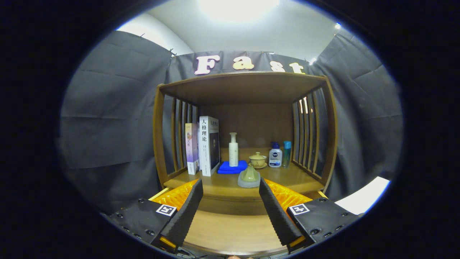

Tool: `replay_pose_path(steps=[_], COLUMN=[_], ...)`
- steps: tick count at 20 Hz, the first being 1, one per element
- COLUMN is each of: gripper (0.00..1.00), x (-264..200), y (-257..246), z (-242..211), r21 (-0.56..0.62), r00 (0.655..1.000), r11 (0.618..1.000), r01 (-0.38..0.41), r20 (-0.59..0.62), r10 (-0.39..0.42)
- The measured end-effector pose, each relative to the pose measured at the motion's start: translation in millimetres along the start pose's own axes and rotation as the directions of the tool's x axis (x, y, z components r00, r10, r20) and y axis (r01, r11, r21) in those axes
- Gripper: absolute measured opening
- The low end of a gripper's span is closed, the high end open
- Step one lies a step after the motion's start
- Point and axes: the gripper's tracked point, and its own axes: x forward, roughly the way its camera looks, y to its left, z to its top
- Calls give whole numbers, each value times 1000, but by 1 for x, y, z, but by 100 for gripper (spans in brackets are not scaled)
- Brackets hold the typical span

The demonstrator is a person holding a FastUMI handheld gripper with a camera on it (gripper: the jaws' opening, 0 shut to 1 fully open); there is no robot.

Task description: Pull open the drawer, take out the items inside it, and place them on the countertop above the cabinet.

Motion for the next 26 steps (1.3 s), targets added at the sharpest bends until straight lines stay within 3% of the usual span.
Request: replay_pose_path(steps=[12, 26], gripper=[98, 98], x=[-74, -79], y=[-10, -17], z=[-97, -182], r21=[32, -14], r00=[997, 984], r11=[997, 995], r01=[64, 94], r20=[-36, -147], r10=[-63, -95])
